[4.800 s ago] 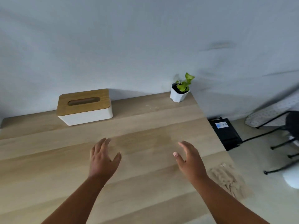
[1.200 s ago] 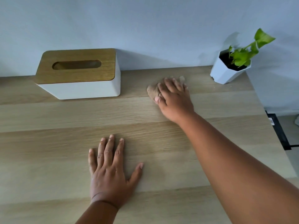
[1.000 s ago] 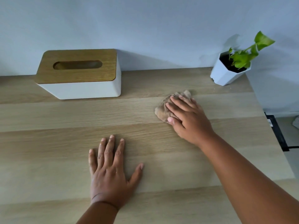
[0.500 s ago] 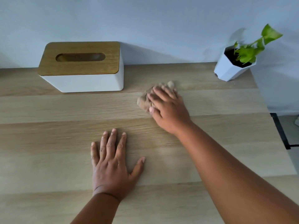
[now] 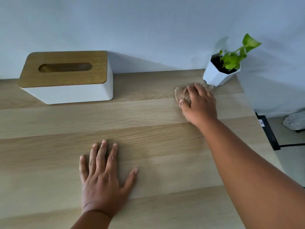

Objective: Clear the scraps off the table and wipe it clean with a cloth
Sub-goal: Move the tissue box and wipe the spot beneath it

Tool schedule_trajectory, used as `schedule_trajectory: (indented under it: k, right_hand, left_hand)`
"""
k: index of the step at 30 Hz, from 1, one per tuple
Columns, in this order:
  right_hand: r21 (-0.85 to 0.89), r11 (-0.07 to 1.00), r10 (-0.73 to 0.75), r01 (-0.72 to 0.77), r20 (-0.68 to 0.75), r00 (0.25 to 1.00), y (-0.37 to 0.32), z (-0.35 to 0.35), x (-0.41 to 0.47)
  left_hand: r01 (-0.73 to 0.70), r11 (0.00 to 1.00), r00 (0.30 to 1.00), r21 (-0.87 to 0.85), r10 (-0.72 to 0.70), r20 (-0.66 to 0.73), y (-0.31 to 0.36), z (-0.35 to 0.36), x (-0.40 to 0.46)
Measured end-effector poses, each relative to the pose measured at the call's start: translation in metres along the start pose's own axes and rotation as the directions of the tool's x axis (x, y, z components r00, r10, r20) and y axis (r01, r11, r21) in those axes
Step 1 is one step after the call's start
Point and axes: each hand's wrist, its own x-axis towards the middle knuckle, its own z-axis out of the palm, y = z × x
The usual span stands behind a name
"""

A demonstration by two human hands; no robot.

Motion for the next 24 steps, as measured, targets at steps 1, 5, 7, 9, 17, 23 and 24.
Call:
schedule_trajectory:
  k: [1, 5, 7, 9, 17, 23, 24]
  right_hand:
    - [0.003, 1.000, -0.001, 0.001, 0.001, 1.000, -0.003, 0.000, 0.003]
    - [0.034, 0.982, -0.189, 0.188, 0.021, 0.982, 0.009, -0.007, -0.028]
    - [0.037, 0.970, -0.240, 0.240, -0.009, 0.971, 0.032, -0.009, -0.053]
    - [0.006, 0.991, -0.134, 0.134, -0.052, 0.990, 0.059, -0.011, -0.067]
    - [-0.003, 0.975, 0.223, -0.223, -0.021, 0.975, 0.080, -0.019, -0.021]
    - [-0.006, 0.995, 0.104, -0.104, 0.043, 0.994, 0.086, -0.027, -0.022]
    - [-0.005, 0.998, 0.067, -0.067, 0.046, 0.997, 0.091, -0.026, -0.028]
  left_hand:
    - [0.002, 1.000, 1.000, 0.003, -0.002, 0.007, 0.000, 0.000, 0.001]
    - [0.004, 1.000, 1.000, 0.001, -0.004, 0.010, 0.000, -0.001, 0.000]
    - [0.006, 1.000, 1.000, -0.006, -0.006, 0.006, 0.000, -0.001, -0.001]
    - [0.006, 1.000, 1.000, -0.001, -0.006, 0.012, 0.001, -0.002, -0.001]
    - [0.005, 1.000, 1.000, 0.010, -0.005, 0.018, 0.000, -0.001, 0.000]
    - [0.006, 1.000, 1.000, 0.016, -0.006, 0.016, -0.001, 0.001, -0.001]
    - [0.007, 1.000, 1.000, 0.013, -0.007, 0.012, -0.002, 0.001, -0.002]
